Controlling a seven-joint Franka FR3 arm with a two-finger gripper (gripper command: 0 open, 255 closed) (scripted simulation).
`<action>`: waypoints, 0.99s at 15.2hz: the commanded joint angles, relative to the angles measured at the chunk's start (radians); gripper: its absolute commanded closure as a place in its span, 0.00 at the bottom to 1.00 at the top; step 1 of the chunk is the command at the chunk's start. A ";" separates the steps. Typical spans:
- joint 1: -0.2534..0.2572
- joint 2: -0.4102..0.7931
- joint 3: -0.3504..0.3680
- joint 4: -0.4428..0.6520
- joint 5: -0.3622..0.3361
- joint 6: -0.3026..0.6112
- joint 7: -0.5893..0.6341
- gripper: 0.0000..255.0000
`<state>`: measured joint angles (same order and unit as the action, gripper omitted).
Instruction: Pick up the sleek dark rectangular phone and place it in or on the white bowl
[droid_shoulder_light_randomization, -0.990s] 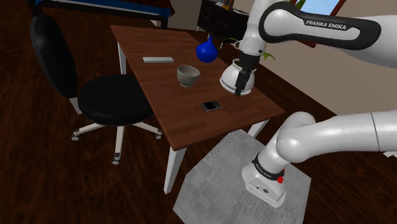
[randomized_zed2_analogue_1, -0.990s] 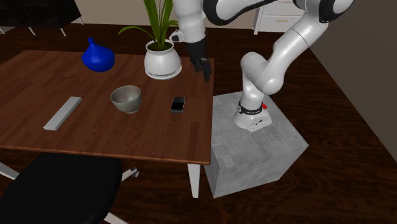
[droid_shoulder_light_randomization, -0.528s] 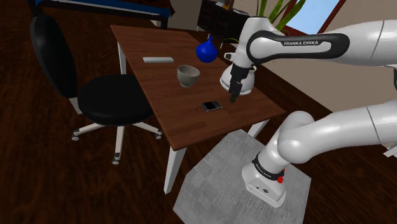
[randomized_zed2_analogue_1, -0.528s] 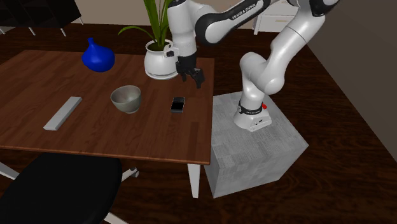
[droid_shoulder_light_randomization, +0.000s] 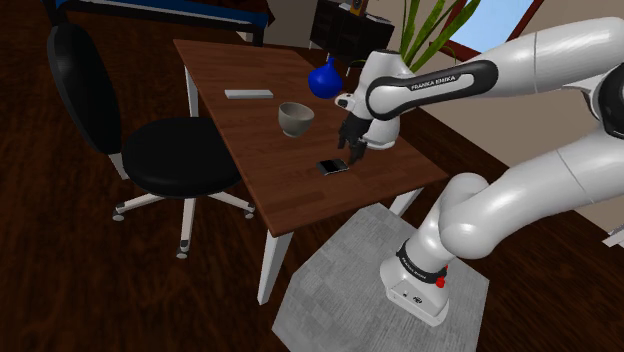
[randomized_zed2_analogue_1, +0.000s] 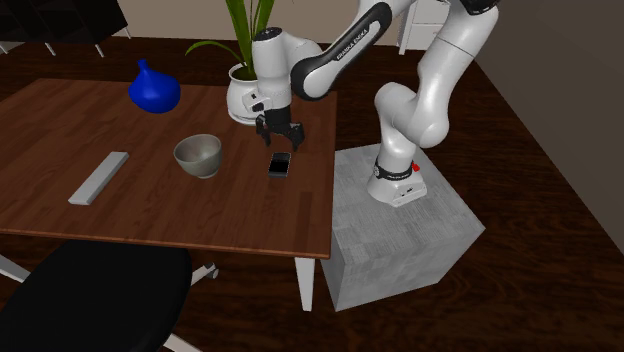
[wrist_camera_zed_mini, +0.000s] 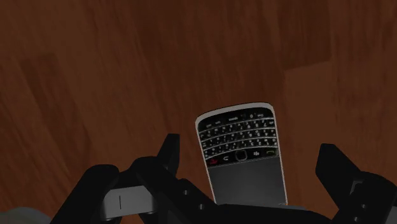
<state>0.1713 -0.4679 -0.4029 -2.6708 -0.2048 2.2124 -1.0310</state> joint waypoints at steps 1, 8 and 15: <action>0.005 0.024 -0.012 -0.011 -0.002 0.042 -0.022 0.00; 0.013 0.086 -0.031 -0.048 0.002 0.138 -0.030 0.00; 0.013 0.086 -0.031 -0.047 0.003 0.138 -0.030 1.00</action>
<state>0.1840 -0.3822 -0.4339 -2.7182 -0.2023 2.3508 -1.0608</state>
